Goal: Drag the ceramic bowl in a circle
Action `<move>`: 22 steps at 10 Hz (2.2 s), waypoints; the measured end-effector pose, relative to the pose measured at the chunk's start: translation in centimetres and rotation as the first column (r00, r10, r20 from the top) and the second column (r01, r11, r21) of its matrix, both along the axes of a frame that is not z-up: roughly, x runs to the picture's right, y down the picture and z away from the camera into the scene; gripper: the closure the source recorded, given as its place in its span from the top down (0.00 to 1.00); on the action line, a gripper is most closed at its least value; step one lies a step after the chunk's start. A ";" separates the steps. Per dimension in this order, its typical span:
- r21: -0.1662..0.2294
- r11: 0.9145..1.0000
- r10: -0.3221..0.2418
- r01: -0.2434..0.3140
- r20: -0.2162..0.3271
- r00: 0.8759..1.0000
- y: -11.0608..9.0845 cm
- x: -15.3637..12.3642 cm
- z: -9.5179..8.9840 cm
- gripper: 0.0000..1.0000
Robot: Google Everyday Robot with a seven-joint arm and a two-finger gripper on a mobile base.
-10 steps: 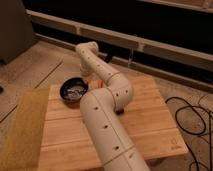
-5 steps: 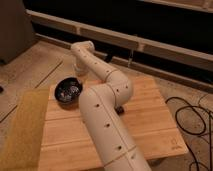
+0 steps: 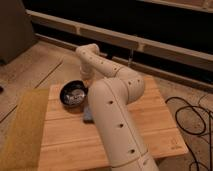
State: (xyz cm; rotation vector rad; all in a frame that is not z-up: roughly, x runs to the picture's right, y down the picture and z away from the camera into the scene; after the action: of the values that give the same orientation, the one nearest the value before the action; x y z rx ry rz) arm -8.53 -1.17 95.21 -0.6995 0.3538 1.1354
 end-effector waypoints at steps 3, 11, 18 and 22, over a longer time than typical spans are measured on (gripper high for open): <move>0.019 0.999 -0.025 0.026 -0.072 0.997 -1.4 3.8 0.0 0.14; 0.037 0.997 -0.068 0.068 0.010 0.998 -3.5 1.5 4.0 0.14; 0.014 0.999 -0.045 0.045 0.012 0.999 -3.4 0.5 3.1 0.74; 0.002 0.999 -0.040 0.040 0.027 0.999 -3.1 -0.1 2.5 0.80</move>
State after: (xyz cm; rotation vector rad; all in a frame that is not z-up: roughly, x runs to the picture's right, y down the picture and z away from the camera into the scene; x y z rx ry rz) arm -8.63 -4.32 97.67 -0.7031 0.3424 1.0871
